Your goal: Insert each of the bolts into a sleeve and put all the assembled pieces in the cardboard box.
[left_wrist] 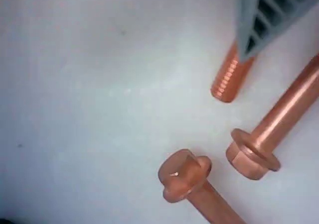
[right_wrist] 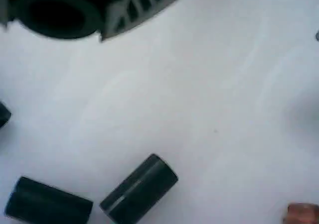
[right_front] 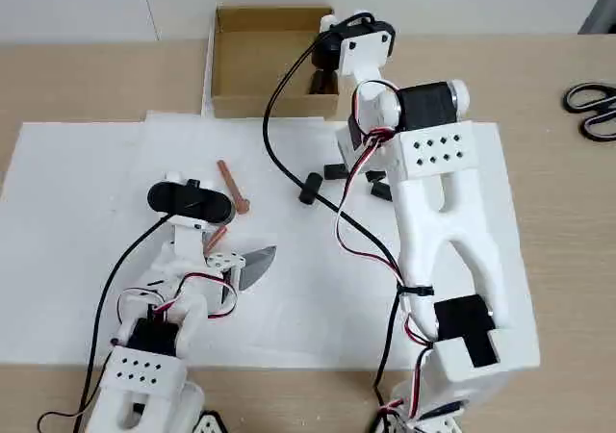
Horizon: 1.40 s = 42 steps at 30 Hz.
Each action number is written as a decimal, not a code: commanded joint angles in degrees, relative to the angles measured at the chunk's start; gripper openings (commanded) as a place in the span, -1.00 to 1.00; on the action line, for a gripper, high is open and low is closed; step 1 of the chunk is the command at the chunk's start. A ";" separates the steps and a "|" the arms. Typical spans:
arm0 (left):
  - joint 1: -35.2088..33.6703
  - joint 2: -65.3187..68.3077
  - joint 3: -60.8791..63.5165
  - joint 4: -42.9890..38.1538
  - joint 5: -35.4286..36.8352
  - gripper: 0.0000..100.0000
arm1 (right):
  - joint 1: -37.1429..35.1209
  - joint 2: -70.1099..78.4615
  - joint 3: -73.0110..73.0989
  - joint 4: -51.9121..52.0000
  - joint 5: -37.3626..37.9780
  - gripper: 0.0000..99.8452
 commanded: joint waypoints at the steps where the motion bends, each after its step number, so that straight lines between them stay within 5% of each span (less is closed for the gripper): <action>1: 0.35 -0.62 -0.13 -1.23 -0.18 -0.28 | 0.40 -3.82 -0.18 0.40 0.79 -0.99; 24: 0.35 -0.62 -0.13 -1.23 -0.18 -0.28 | 0.40 -3.82 0.53 0.84 0.79 -0.99; 42: 0.35 -0.62 -0.13 -1.23 -0.18 -0.28 | 0.13 -3.38 32.70 -14.73 0.44 -0.99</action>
